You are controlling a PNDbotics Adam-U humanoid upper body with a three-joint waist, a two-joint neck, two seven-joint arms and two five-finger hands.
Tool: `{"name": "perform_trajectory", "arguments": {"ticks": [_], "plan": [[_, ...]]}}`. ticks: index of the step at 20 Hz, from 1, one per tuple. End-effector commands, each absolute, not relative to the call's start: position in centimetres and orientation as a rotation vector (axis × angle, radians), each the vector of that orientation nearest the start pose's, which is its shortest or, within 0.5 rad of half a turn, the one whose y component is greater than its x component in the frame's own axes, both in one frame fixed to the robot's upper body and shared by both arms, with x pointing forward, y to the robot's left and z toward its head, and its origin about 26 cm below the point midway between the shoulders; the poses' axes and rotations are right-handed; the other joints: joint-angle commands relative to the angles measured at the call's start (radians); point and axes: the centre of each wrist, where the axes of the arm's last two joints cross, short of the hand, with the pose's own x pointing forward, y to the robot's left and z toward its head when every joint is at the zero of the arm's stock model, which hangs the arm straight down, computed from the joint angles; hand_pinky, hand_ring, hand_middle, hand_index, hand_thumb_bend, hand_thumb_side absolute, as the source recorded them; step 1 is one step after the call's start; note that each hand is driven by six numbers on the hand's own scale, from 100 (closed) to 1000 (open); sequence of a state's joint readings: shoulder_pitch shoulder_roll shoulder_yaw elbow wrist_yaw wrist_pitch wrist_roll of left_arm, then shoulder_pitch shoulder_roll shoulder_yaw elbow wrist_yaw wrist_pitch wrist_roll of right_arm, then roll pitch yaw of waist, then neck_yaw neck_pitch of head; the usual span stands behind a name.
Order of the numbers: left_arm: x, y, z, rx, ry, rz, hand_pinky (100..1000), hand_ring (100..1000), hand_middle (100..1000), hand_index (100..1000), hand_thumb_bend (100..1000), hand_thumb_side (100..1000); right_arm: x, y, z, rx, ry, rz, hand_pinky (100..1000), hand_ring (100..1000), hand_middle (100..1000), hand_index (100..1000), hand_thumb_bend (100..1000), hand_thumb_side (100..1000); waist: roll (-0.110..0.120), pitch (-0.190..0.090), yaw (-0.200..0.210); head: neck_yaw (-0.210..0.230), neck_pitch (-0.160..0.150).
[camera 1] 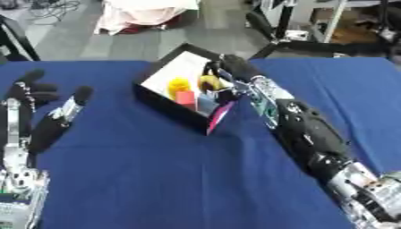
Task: Pick up objects on the table and place them in the box.
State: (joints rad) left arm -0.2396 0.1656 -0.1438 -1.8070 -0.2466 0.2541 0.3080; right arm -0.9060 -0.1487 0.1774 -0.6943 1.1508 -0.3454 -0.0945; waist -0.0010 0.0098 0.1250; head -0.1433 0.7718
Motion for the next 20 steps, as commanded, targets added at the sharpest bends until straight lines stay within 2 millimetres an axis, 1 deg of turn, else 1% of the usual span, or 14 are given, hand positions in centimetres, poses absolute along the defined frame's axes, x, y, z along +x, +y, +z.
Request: {"name": "perform_trajectory", "arguments": {"ticks": [1, 4, 6, 8, 9, 10, 11, 12, 14, 16, 17, 20], "plan": [[31.4, 20.8, 12.8, 0.454, -1.874, -0.158, 793, 609, 582, 836, 922, 587, 47.9, -17.9, 9.7, -0.869, -1.778, 1.525, 915, 894, 966, 984, 100, 436, 0.013, 0.000, -0.002, 0.001, -0.002], [31.3, 20.9, 12.6, 0.457, -1.869, -0.159, 793, 608, 581, 836, 922, 587, 48.0, -18.4, 10.9, -0.914, -1.858, 1.426, 909, 893, 975, 981, 100, 416, 0.012, -0.001, -0.006, 0.003, -0.002], [31.3, 21.0, 12.6, 0.461, -1.864, -0.160, 793, 608, 581, 836, 922, 586, 48.0, -18.8, 12.1, -0.937, -1.916, 1.349, 904, 890, 973, 977, 100, 413, 0.010, -0.003, -0.010, 0.007, -0.002], [31.3, 21.2, 12.4, 0.467, -1.858, -0.161, 793, 608, 581, 836, 922, 586, 47.9, -19.4, 13.5, -0.951, -1.971, 1.271, 903, 890, 969, 971, 100, 381, 0.008, -0.004, -0.018, 0.012, -0.002], [31.2, 21.3, 12.4, 0.469, -1.855, -0.162, 793, 608, 581, 836, 921, 586, 47.8, -19.8, 14.2, -0.956, -1.993, 1.239, 901, 888, 966, 969, 100, 387, 0.007, -0.005, -0.021, 0.014, -0.002], [31.2, 21.3, 12.3, 0.471, -1.853, -0.161, 793, 608, 581, 836, 922, 587, 47.7, -20.1, 14.8, -0.957, -2.009, 1.212, 898, 886, 962, 964, 100, 369, 0.006, -0.005, -0.024, 0.018, -0.002], [31.2, 21.4, 12.3, 0.476, -1.851, -0.160, 793, 608, 581, 836, 922, 587, 47.5, -20.6, 15.5, -0.960, -2.026, 1.184, 895, 882, 955, 958, 100, 324, 0.004, -0.006, -0.028, 0.024, -0.002], [31.2, 21.6, 12.3, 0.483, -1.849, -0.158, 793, 608, 581, 836, 922, 587, 47.2, -21.1, 16.1, -0.958, -2.042, 1.157, 889, 876, 943, 949, 100, 335, 0.002, -0.007, -0.034, 0.030, -0.002], [31.1, 21.9, 12.1, 0.495, -1.841, -0.156, 793, 608, 581, 836, 922, 586, 46.4, -22.2, 17.2, -0.934, -2.072, 1.112, 877, 859, 914, 937, 100, 313, -0.003, -0.009, -0.046, 0.039, -0.002], [31.1, 22.1, 11.9, 0.505, -1.833, -0.155, 793, 608, 580, 835, 923, 586, 44.9, -23.6, 18.1, -0.887, -2.105, 1.066, 856, 828, 865, 917, 100, 330, -0.011, -0.009, -0.058, 0.053, -0.002], [31.0, 22.3, 11.8, 0.510, -1.831, -0.154, 793, 608, 580, 835, 922, 586, 44.0, -24.3, 18.4, -0.857, -2.122, 1.034, 841, 807, 839, 905, 100, 365, -0.014, -0.008, -0.064, 0.061, -0.002], [31.0, 22.6, 11.6, 0.523, -1.825, -0.149, 792, 606, 578, 834, 922, 585, 40.7, -26.2, 18.6, -0.748, -2.164, 0.913, 822, 783, 796, 887, 100, 425, -0.020, -0.007, -0.082, 0.079, -0.002]]}}
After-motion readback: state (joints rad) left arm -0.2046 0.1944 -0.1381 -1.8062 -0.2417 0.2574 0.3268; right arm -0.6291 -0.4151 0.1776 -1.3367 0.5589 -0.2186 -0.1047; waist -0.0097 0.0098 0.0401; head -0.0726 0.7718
